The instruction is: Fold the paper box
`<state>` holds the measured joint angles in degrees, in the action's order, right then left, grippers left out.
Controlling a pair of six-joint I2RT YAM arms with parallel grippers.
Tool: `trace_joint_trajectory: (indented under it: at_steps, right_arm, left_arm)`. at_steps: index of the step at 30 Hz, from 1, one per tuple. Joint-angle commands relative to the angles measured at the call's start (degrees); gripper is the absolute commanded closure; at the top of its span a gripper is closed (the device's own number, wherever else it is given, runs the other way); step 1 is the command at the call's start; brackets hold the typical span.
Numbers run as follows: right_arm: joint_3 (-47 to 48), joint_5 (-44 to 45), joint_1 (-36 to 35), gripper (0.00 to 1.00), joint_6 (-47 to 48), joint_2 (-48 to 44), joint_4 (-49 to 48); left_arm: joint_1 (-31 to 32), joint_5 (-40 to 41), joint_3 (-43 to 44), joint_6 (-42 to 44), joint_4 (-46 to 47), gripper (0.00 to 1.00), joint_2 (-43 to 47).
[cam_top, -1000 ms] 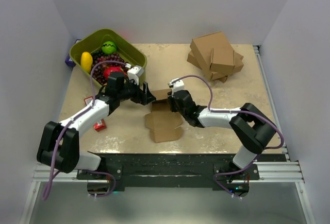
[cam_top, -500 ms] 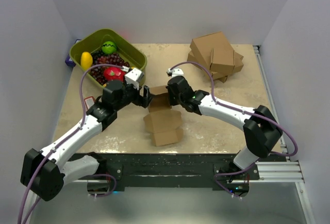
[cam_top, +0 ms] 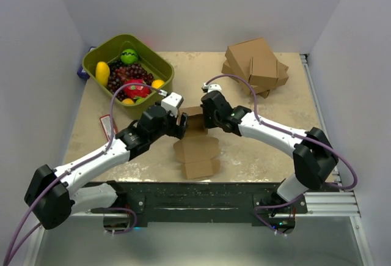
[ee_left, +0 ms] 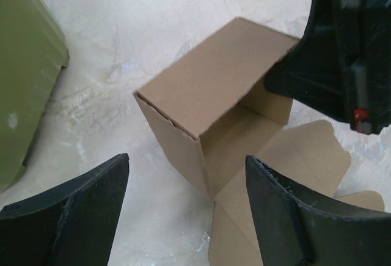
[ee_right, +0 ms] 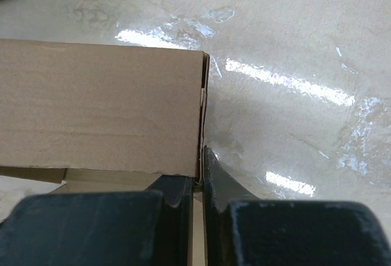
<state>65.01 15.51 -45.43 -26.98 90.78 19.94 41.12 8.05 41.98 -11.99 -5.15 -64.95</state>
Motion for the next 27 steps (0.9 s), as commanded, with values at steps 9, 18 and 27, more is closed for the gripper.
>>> trace_joint_trajectory:
  at_steps: [9, 18, 27]
  right_arm:
    - [3.28, 1.45, 0.08, 1.00, -2.46, -1.66, 0.01]
    - [0.65, 4.27, 0.08, 0.94, -5.18, -0.34, -4.56]
    - [-1.29, 9.71, 0.17, 0.79, -7.91, 1.41, -7.20]
  left_arm:
    - [1.68, 7.24, -2.69, -7.61, 9.45, 0.56, -6.15]
    - [2.64, 10.04, -1.72, -8.05, 10.69, 0.87, -9.58]
    - [2.65, 11.28, -1.28, -10.69, 11.21, 0.99, -10.55]
